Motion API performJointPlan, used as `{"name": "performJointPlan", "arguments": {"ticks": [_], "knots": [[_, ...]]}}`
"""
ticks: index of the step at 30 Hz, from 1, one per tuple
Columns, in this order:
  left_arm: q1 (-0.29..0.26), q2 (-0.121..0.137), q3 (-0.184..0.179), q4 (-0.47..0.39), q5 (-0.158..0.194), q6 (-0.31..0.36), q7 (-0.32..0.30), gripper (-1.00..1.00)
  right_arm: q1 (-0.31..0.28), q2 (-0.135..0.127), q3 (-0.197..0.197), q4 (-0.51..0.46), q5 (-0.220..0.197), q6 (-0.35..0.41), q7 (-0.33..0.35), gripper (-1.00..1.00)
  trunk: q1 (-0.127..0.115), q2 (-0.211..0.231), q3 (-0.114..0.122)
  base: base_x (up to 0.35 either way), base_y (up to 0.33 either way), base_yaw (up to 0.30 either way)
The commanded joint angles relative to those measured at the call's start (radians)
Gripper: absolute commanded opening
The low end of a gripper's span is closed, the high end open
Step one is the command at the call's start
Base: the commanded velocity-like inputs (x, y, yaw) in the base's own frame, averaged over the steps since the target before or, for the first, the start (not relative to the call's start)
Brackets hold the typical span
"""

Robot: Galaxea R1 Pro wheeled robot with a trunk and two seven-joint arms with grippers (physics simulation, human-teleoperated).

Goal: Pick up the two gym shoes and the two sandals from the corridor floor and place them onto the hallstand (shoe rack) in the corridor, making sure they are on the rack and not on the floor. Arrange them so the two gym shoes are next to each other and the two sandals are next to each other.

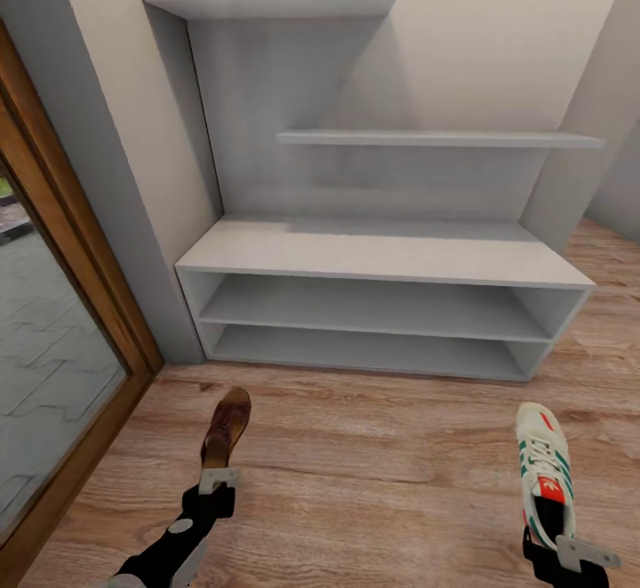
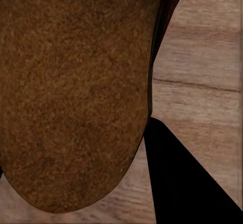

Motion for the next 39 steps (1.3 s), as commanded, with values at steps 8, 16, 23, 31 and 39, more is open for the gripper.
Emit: {"name": "performJointPlan", "arguments": {"ticks": [8, 16, 23, 31, 39], "knots": [[-0.105, -0.028, -0.008, -0.018, 0.007, 0.176, 0.006, -1.0, 0.0, -0.05, -0.11, 0.001, -0.013, -0.002, 0.001, -1.0, 0.0, 0.0, -0.001, 0.0, 0.0, 0.0], [-0.299, -0.043, -0.005, -0.04, 0.016, 0.382, 0.021, -1.0, 0.0, -0.152, -0.358, 0.003, -0.012, 0.006, 0.001, -1.0, 0.0, 0.0, -0.001, 0.0, 0.0, 0.0], [-0.293, -0.035, -0.011, -0.126, 0.007, 0.39, 0.015, -1.0, 0.0, -0.128, -0.456, 0.002, -0.006, 0.081, 0.003, -1.0, 0.0, 0.0, -0.001, 0.0, 0.0, 0.0], [-0.292, -0.025, -0.008, -0.153, 0.01, 0.393, 0.013, -1.0, 0.0, -0.102, -0.459, 0.001, -0.006, 0.085, 0.003, -1.0, 0.004, -0.007, -0.005, 0.0, 0.0, 0.0], [-0.292, -0.026, -0.008, -0.154, 0.013, 0.392, 0.011, -1.0, 0.0, -0.102, -0.46, 0.001, -0.006, 0.085, 0.003, -1.0, 0.034, -0.063, -0.04, 0.0, 0.0, 0.0]]}}
